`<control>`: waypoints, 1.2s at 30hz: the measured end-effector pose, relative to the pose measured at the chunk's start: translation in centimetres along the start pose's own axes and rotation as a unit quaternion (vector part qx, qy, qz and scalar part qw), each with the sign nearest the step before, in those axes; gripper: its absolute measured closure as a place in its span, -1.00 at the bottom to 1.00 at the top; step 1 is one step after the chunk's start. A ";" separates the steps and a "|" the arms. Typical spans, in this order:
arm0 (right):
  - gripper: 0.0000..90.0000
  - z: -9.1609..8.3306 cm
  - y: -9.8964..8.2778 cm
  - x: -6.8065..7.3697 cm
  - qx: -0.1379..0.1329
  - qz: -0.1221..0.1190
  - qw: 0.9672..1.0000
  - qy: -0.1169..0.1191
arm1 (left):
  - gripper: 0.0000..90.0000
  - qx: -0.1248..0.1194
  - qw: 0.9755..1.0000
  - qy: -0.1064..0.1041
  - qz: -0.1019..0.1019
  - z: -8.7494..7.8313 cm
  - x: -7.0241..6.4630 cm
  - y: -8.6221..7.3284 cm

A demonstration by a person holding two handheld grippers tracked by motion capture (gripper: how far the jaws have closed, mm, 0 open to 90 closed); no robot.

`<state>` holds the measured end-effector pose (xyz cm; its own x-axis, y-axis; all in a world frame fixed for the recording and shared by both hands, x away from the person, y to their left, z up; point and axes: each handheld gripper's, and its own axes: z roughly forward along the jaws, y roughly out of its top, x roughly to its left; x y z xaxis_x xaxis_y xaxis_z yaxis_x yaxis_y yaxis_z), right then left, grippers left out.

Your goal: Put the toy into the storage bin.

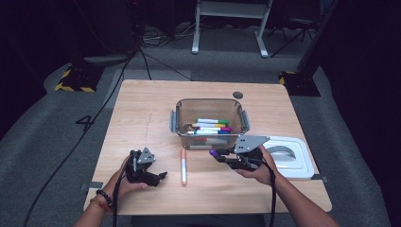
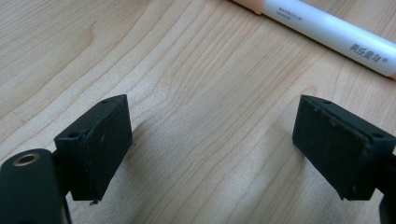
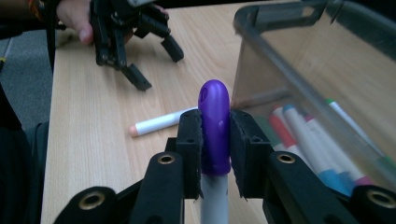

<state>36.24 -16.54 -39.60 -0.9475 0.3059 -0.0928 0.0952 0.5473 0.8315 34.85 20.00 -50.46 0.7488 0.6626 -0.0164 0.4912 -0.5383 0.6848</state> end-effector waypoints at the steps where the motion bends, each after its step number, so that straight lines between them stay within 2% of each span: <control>1: 0.67 -0.3 0.3 -0.1 -0.003 -0.001 1.000 -0.002 | -0.72 0.000 1.000 0.000 0.000 0.0 0.0 0.0; 5: 0.67 -1.3 1.1 -0.6 -0.010 0.000 1.000 -0.009 | -0.72 0.000 1.000 0.000 0.000 0.0 0.0 0.0; 12: 0.67 -3.5 4.1 -2.0 -0.022 -0.011 0.999 -0.026 | -0.72 0.000 1.000 0.000 0.000 0.0 0.0 0.0; 15: 0.67 -4.0 4.8 -2.6 -0.029 -0.008 0.999 -0.025 | -0.72 0.000 1.000 0.000 0.000 0.0 0.0 0.0; 19: 0.67 -5.2 6.7 -3.9 -0.038 -0.014 0.998 -0.047 | -0.73 -0.001 1.000 0.000 0.002 0.0 0.0 0.0; 21: 0.67 -5.4 7.2 -4.5 -0.041 -0.015 0.998 -0.051 | -0.73 0.000 1.000 0.000 0.002 0.0 0.0 0.0; 28: 0.67 -5.1 8.4 -5.9 -0.042 -0.014 0.997 -0.059 | -0.73 0.000 1.000 0.000 0.002 0.0 0.0 0.0; 36: 0.67 -3.5 9.5 -8.1 -0.037 -0.006 0.997 -0.067 | -0.73 -0.001 1.000 -0.001 0.002 0.0 0.0 0.0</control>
<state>43.74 -16.55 -28.99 -0.8987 0.4040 -0.1709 0.0575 0.4946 0.8672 34.93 19.99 -50.47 0.7515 0.6595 -0.0140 0.4871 -0.5406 0.6859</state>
